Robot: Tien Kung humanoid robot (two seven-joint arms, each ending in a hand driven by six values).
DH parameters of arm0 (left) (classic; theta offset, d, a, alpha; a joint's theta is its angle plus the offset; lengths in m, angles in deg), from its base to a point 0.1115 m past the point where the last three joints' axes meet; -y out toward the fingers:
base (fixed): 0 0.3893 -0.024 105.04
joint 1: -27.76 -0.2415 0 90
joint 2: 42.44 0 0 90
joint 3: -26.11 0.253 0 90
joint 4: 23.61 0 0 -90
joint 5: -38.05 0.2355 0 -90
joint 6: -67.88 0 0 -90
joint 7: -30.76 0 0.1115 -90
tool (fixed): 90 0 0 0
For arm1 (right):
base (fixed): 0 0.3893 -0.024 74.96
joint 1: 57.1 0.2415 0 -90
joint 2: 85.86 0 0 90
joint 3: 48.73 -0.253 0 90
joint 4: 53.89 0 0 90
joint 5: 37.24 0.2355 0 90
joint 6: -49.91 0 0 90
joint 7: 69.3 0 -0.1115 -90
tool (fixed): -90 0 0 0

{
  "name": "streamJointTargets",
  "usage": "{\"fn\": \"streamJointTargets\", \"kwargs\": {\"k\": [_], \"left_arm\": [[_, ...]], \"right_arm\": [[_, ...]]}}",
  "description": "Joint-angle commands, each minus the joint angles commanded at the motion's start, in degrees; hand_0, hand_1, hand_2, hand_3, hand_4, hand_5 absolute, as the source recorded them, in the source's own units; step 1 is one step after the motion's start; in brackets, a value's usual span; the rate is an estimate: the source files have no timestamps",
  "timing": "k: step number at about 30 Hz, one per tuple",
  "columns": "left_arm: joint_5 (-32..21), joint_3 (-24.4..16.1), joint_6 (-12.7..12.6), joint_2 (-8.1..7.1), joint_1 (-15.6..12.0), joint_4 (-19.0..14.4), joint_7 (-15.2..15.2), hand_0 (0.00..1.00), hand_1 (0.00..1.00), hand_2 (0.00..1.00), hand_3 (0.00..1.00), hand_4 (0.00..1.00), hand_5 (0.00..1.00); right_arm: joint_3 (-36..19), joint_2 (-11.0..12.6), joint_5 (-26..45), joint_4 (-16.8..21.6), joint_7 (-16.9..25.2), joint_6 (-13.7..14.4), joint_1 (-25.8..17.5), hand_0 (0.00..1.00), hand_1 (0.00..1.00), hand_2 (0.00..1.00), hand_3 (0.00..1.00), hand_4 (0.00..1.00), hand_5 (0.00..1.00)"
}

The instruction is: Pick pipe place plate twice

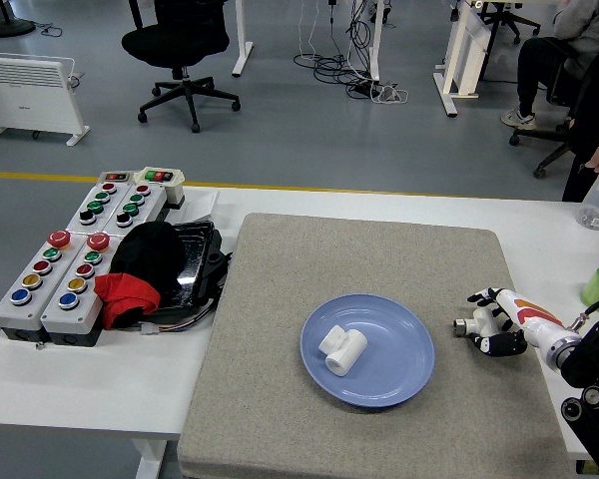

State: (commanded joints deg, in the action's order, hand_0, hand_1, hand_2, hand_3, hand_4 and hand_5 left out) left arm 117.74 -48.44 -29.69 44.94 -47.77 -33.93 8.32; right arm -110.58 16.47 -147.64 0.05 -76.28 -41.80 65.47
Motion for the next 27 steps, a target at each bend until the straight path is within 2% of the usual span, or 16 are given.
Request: {"fn": "streamJointTargets", "kwargs": {"k": [1,6,8,18,19,24,25,27], "left_arm": [[0.00,0.00,0.00,0.00,0.01,0.00,0.00,0.722,0.746,0.704,0.647,0.395,0.998],[-0.13,0.12,-0.04,0.01,0.05,0.00,0.03,0.722,0.746,0.704,0.647,0.395,0.998],[-0.14,0.13,-0.05,0.00,0.08,0.00,0.02,0.722,0.746,0.703,0.647,0.396,0.998],[-0.03,0.06,-0.01,0.00,0.14,0.00,-0.02,0.722,0.746,0.704,0.647,0.396,0.998],[-0.04,0.06,-0.01,0.00,0.14,0.00,-0.02,0.721,0.746,0.704,0.647,0.396,0.998],[-0.06,0.07,-0.01,0.00,0.16,0.00,-0.02,0.721,0.746,0.704,0.647,0.396,0.998],[-0.08,0.09,-0.01,0.01,0.17,0.00,-0.01,0.721,0.746,0.704,0.647,0.395,0.998],[-0.06,0.09,0.01,-0.01,0.20,0.00,0.00,0.721,0.746,0.704,0.647,0.395,0.998]], "right_arm": [[0.05,0.02,0.02,-0.03,-0.06,-0.13,-0.04,0.360,0.488,0.642,0.730,0.520,0.174],[0.19,0.04,-0.04,-0.18,-0.19,-0.27,-0.21,0.360,0.488,0.642,0.730,0.520,0.174],[0.20,0.07,-0.02,-0.13,-0.11,-0.01,-0.26,0.329,0.460,0.625,0.722,0.507,0.166],[-0.27,0.36,0.69,0.71,0.80,2.29,-0.46,0.309,0.438,0.610,0.709,0.494,0.160],[-0.31,0.36,0.74,0.79,0.84,2.38,-0.48,0.283,0.413,0.593,0.695,0.488,0.160],[-0.28,0.45,1.75,2.08,1.00,3.20,-0.65,0.283,0.413,0.593,0.695,0.488,0.160],[-0.13,0.50,2.17,2.60,0.94,3.53,-0.68,0.252,0.390,0.572,0.656,0.451,0.167],[0.09,0.58,2.59,3.74,0.80,3.72,-0.78,0.252,0.390,0.572,0.656,0.451,0.167]]}}
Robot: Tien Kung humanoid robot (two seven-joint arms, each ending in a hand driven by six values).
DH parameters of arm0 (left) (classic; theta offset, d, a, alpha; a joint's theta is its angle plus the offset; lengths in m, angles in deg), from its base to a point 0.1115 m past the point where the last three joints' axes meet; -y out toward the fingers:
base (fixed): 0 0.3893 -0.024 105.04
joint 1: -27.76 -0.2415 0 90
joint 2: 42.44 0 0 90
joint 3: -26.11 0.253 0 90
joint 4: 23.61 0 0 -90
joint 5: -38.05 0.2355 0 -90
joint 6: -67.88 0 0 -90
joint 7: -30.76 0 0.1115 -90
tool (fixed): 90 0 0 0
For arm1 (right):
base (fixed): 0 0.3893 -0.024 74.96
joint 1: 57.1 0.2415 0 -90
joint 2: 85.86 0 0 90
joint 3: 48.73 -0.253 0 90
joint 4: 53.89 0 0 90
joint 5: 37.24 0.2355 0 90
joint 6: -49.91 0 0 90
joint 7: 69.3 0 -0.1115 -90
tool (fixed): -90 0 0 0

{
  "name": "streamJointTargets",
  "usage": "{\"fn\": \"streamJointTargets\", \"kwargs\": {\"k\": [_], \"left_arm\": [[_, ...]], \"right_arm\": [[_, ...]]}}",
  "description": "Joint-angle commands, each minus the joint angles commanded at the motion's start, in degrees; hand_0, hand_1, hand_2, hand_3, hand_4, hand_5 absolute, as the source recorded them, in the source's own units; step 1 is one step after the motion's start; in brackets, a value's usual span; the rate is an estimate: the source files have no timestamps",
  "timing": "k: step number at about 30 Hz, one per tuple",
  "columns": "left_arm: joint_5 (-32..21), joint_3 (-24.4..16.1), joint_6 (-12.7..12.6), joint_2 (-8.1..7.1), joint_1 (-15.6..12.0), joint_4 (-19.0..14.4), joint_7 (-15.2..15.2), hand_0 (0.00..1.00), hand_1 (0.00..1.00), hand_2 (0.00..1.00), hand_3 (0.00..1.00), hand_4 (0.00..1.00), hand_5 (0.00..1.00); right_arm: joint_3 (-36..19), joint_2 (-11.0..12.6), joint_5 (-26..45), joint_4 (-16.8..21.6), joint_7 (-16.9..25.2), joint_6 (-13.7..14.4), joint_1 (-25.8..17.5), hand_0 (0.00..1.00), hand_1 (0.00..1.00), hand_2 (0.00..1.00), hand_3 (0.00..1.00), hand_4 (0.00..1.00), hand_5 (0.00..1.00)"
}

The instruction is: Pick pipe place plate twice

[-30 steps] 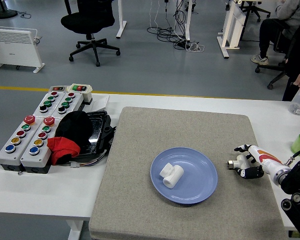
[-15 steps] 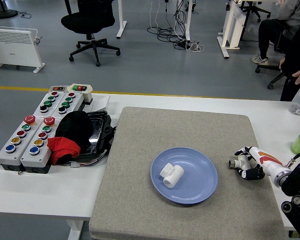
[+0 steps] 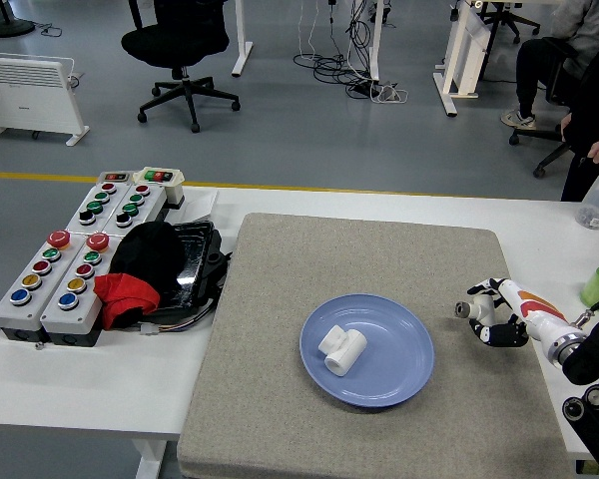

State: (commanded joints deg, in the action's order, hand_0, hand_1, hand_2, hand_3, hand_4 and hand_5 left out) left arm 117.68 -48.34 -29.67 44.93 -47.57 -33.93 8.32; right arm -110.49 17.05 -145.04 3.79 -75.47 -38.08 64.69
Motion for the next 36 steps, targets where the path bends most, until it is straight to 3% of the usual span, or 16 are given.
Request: {"fn": "streamJointTargets", "kwargs": {"k": [11,20,26,33,34,36], "left_arm": [[0.11,-0.12,0.10,0.01,0.02,0.00,-0.02,0.721,0.746,0.704,0.647,0.395,0.998],[0.27,-0.27,0.14,0.02,-0.17,0.00,-0.04,0.720,0.746,0.704,0.647,0.395,0.998],[0.53,-0.49,0.19,-0.01,-0.29,0.00,-0.07,0.720,0.746,0.704,0.646,0.395,0.998],[0.67,-0.60,0.18,0.01,-0.51,0.00,-0.03,0.721,0.746,0.703,0.647,0.395,0.998],[0.68,-0.61,0.18,0.01,-0.53,0.00,-0.03,0.722,0.746,0.704,0.647,0.395,0.998],[0.79,-0.66,0.21,0.02,-0.58,0.00,-0.02,0.722,0.746,0.704,0.647,0.395,0.998]], "right_arm": [[1.65,0.53,1.69,8.73,-0.68,-0.18,-0.50,0.253,0.386,0.566,0.648,0.429,0.168],[7.58,1.21,2.80,17.74,-2.09,-2.34,-1.13,0.256,0.387,0.566,0.647,0.419,0.167],[12.00,1.55,2.87,20.33,-2.53,-3.06,-1.38,0.264,0.397,0.571,0.644,0.413,0.179],[14.31,1.53,1.77,20.11,-2.52,-4.07,-1.38,0.299,0.426,0.576,0.646,0.408,0.183],[14.38,1.55,1.70,20.05,-2.53,-4.25,-1.39,0.606,0.647,0.692,0.741,0.452,0.208],[14.46,1.57,1.05,19.91,-2.40,-4.83,-1.43,0.606,0.647,0.692,0.741,0.452,0.208]]}}
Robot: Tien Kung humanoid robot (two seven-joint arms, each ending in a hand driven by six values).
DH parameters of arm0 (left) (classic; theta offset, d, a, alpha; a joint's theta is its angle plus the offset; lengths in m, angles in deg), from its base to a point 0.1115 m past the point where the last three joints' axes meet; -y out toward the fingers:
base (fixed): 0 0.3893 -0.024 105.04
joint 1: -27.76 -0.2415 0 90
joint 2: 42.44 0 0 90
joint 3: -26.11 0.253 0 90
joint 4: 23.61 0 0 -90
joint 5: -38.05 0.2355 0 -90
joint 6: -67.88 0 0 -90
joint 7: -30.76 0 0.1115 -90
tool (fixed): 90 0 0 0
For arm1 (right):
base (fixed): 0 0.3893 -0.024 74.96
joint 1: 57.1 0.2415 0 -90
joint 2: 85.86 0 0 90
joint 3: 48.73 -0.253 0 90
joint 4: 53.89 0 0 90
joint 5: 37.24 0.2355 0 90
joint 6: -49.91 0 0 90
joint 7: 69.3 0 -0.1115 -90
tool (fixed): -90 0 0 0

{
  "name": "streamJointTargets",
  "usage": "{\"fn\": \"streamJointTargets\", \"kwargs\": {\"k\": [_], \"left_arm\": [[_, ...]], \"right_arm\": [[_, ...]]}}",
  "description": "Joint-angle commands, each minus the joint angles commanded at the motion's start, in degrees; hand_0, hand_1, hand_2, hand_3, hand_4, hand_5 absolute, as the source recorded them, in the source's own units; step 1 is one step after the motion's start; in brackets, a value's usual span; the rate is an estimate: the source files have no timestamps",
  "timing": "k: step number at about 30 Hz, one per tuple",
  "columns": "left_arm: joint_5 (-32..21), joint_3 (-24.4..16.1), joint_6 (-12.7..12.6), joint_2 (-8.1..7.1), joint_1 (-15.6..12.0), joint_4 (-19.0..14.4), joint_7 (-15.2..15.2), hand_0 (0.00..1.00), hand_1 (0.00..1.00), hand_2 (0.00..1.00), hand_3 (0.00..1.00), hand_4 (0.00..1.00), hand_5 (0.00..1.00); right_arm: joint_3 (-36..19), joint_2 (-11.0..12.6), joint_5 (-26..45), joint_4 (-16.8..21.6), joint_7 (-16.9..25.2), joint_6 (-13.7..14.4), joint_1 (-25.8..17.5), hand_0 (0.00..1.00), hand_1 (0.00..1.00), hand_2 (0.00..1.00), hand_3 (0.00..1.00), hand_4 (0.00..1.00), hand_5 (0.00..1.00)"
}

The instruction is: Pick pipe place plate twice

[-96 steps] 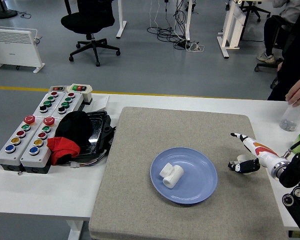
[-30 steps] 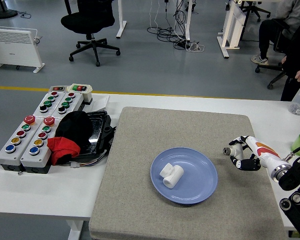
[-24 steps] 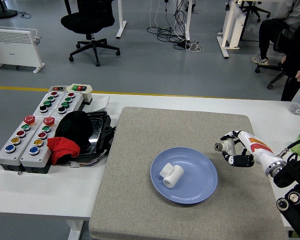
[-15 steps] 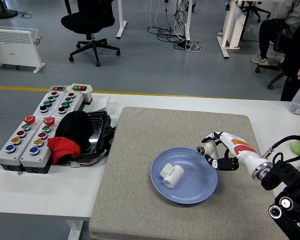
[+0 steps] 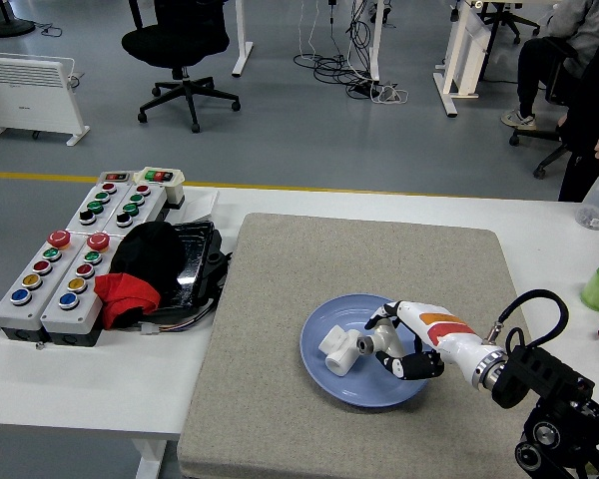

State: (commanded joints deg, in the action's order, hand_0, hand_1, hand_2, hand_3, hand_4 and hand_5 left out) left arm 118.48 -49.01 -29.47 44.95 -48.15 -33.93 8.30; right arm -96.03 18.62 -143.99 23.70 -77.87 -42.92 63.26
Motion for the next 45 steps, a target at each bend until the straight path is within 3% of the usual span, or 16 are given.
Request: {"fn": "streamJointTargets", "kwargs": {"k": [3,4,9,10,20,24,27,28,30,36,42,45], "left_arm": [[0.10,-0.05,0.00,0.03,-0.05,0.00,0.01,0.722,0.746,0.704,0.647,0.395,0.998],[0.09,-0.02,0.01,0.02,-0.06,0.00,0.02,0.721,0.746,0.704,0.647,0.395,0.998],[0.12,-0.08,0.07,-0.02,0.08,0.00,0.04,0.721,0.746,0.704,0.647,0.395,0.998],[0.06,-0.07,0.06,-0.03,0.11,0.00,0.04,0.721,0.746,0.704,0.646,0.394,0.998],[-0.15,-0.06,0.07,0.02,0.38,0.00,0.03,0.721,0.746,0.704,0.646,0.394,0.998],[-0.20,-0.02,0.05,0.03,0.43,0.00,0.02,0.721,0.746,0.703,0.646,0.394,0.998],[-0.17,-0.06,0.04,0.01,0.48,0.00,0.03,0.721,0.746,0.703,0.646,0.394,0.998],[-0.18,-0.04,0.05,0.00,0.50,0.00,0.04,0.720,0.745,0.703,0.646,0.394,0.998],[-0.22,-0.05,0.03,-0.02,0.51,0.00,0.04,0.720,0.745,0.703,0.646,0.394,0.998],[0.03,-0.16,0.10,-0.02,0.53,0.00,0.00,0.720,0.746,0.703,0.646,0.394,0.998],[0.21,-0.29,0.09,0.01,0.52,0.00,-0.02,0.720,0.746,0.703,0.646,0.394,0.998],[0.17,-0.23,0.06,0.01,0.57,0.00,0.01,0.720,0.746,0.703,0.646,0.394,0.998]], "right_arm": [[-0.03,-0.04,-0.83,-0.20,-0.01,-1.52,-0.03,0.606,0.647,0.692,0.741,0.452,0.208],[-0.05,-0.04,-1.21,-0.26,0.00,-2.15,-0.05,0.767,0.762,0.857,0.812,0.669,0.364],[-0.54,-0.02,-3.19,-0.44,0.41,-3.82,-0.12,0.767,0.762,0.857,0.812,0.669,0.364],[-0.66,-0.01,-3.45,-0.45,0.50,-3.92,-0.13,0.892,0.880,0.994,0.919,0.742,0.387],[-2.06,-0.02,-4.86,-0.34,0.62,-3.11,-0.23,0.910,0.890,0.998,0.940,0.754,0.371],[-3.21,-0.38,-1.93,-0.40,0.66,1.87,-0.92,0.906,0.881,0.998,0.936,0.739,0.377],[-4.88,-0.70,3.23,-0.49,0.54,7.56,-1.76,0.906,0.881,0.998,0.936,0.739,0.377],[-5.62,-0.76,5.64,-0.50,0.49,9.87,-2.06,0.846,0.816,0.933,0.884,0.673,0.387],[-6.83,-0.80,9.33,-0.59,0.16,12.63,-2.49,0.846,0.816,0.933,0.884,0.673,0.387],[-9.57,-1.05,14.15,-0.84,-1.65,15.32,-3.94,0.844,0.812,0.925,0.861,0.633,0.380],[-14.52,-2.82,28.03,-2.52,3.40,21.56,-7.17,0.844,0.810,0.914,0.855,0.600,0.435],[-18.34,-3.58,35.10,-2.93,6.33,22.38,-8.71,0.844,0.810,0.914,0.855,0.600,0.435]]}}
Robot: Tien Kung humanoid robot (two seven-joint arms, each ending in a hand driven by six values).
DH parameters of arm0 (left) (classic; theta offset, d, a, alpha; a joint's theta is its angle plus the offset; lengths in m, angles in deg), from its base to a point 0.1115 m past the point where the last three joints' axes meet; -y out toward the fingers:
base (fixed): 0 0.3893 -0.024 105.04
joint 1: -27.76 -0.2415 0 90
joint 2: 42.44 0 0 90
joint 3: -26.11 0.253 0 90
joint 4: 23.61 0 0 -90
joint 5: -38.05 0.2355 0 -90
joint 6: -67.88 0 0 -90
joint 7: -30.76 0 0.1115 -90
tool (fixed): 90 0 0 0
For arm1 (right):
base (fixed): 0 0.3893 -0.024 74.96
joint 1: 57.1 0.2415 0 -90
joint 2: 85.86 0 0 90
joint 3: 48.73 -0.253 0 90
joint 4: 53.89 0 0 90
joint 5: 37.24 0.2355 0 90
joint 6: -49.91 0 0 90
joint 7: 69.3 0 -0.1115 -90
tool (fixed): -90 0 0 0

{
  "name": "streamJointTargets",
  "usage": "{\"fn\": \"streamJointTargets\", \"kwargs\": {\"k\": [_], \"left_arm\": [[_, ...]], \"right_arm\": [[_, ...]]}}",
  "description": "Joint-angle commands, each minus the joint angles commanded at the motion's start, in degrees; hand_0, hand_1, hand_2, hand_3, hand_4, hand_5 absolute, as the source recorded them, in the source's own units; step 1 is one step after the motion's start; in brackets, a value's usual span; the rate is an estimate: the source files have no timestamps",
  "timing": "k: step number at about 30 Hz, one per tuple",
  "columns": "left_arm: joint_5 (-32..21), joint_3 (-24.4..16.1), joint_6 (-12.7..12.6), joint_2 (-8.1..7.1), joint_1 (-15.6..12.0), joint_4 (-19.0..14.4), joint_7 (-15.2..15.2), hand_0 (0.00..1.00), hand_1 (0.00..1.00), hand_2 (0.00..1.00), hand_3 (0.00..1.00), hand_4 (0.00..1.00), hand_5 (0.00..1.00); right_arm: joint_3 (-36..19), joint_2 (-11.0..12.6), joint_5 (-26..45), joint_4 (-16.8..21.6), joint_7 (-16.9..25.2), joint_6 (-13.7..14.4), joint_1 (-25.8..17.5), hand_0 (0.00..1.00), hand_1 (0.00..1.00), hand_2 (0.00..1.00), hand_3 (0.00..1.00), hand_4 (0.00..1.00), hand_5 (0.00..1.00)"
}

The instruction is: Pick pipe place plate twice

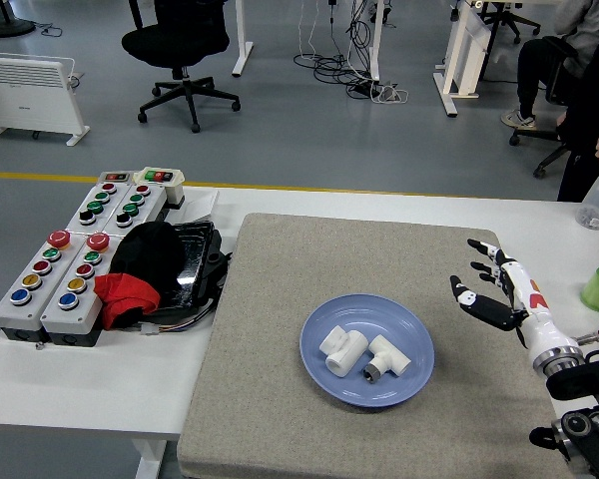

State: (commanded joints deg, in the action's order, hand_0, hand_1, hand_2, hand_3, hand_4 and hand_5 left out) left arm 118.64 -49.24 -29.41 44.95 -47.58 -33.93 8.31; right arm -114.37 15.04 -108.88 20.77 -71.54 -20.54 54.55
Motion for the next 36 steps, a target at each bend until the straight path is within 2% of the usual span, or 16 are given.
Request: {"fn": "streamJointTargets", "kwargs": {"k": [1,6,15,36], "left_arm": [[-0.01,0.02,0.00,-0.01,0.01,0.00,0.00,0.719,0.746,0.703,0.646,0.394,0.998],[0.22,-0.09,0.05,-0.05,0.07,0.00,0.00,0.719,0.746,0.703,0.646,0.394,0.998],[0.57,-0.24,0.07,-0.04,0.06,0.00,-0.01,0.719,0.746,0.702,0.646,0.394,0.998],[1.66,-0.51,0.25,0.10,-0.61,0.00,-0.02,0.719,0.745,0.702,0.647,0.394,0.998]], "right_arm": [[-1.15,-0.12,2.23,-0.06,0.50,0.01,-0.26,0.812,0.786,0.870,0.826,0.573,0.487],[-6.85,-0.60,14.52,-0.43,1.59,-2.67,-2.14,0.812,0.786,0.870,0.826,0.573,0.487],[-11.00,-1.61,37.38,-0.59,1.05,-4.30,-5.07,0.788,0.759,0.833,0.803,0.564,0.495],[-12.03,-1.71,37.13,-0.67,1.94,-4.04,-6.57,0.784,0.752,0.819,0.788,0.541,0.542]]}}
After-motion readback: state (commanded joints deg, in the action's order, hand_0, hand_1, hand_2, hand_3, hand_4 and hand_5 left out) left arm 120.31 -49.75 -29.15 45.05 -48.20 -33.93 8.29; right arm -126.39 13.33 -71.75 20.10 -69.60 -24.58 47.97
